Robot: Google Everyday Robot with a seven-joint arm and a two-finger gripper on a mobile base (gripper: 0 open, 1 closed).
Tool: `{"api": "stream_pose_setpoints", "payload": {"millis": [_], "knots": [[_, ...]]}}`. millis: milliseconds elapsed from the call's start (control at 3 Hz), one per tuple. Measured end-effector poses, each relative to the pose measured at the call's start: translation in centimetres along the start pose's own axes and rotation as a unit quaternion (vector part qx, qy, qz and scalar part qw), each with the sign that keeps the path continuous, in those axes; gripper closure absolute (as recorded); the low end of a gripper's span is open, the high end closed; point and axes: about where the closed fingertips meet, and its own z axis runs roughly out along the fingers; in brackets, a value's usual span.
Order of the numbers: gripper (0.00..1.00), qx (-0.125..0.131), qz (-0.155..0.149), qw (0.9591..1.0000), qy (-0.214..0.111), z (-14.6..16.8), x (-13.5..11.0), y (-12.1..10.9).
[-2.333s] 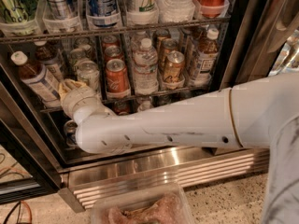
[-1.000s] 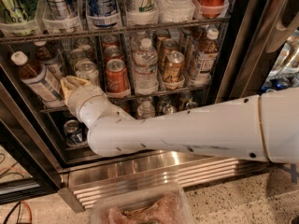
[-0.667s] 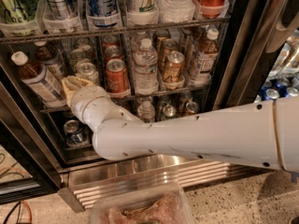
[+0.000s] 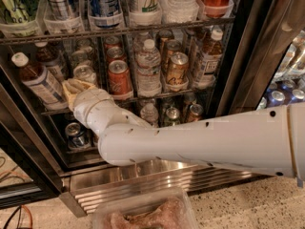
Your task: Pick 7up can from middle shelf of fridge
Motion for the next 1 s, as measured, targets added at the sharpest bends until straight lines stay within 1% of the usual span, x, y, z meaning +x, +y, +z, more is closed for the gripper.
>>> {"api": "stream_pose_setpoints", "payload": {"millis": [333,667,1000], "knots": [[1.00,0.007,0.027,0.9995,0.014,-0.9,0.5,0.7],[1.00,0.025,0.072,0.9967,0.028,-3.0,0.1,2.0],[1.00,0.054,0.115,0.9909,0.047,-4.9,-0.9,3.2]]}}
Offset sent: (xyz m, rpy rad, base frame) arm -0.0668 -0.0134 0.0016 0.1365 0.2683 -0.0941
